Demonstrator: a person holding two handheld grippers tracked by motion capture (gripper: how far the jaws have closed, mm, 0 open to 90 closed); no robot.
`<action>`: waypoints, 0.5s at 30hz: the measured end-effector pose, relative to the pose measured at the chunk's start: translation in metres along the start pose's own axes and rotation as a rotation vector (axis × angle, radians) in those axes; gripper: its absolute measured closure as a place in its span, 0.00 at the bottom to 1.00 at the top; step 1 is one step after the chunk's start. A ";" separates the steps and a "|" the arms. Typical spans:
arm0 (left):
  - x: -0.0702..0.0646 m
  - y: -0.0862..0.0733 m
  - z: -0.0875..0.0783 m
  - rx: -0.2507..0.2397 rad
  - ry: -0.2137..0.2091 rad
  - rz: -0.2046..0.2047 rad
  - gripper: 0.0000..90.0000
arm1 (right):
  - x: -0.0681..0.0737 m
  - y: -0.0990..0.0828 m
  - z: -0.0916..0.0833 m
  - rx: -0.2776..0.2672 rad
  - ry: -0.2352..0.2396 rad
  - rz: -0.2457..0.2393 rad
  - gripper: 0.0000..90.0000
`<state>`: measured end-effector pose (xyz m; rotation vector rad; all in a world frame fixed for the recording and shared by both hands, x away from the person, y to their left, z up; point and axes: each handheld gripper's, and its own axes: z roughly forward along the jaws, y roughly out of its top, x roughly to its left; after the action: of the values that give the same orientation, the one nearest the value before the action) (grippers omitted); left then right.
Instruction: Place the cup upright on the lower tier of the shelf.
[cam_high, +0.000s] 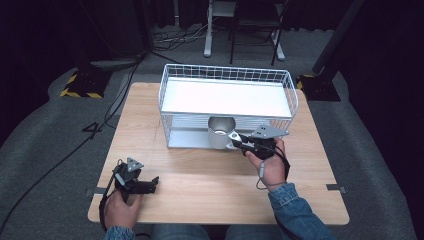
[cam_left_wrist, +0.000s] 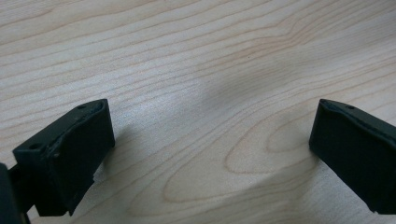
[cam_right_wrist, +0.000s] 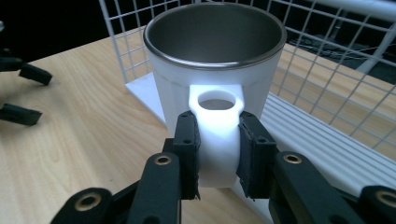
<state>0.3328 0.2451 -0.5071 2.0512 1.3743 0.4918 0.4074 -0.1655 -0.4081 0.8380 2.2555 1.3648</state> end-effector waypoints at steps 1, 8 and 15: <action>0.000 0.000 0.000 0.000 0.000 0.000 0.00 | -0.002 0.001 0.000 0.000 -0.008 0.000 0.80; 0.000 0.000 0.000 0.000 0.000 0.000 0.00 | -0.012 0.002 0.006 -0.011 -0.063 0.017 0.80; 0.000 0.000 0.000 0.000 0.000 0.000 0.00 | -0.022 -0.005 0.015 -0.021 -0.112 0.044 0.80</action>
<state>0.3328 0.2451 -0.5071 2.0507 1.3746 0.4916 0.4313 -0.1714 -0.4193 0.9385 2.1456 1.3245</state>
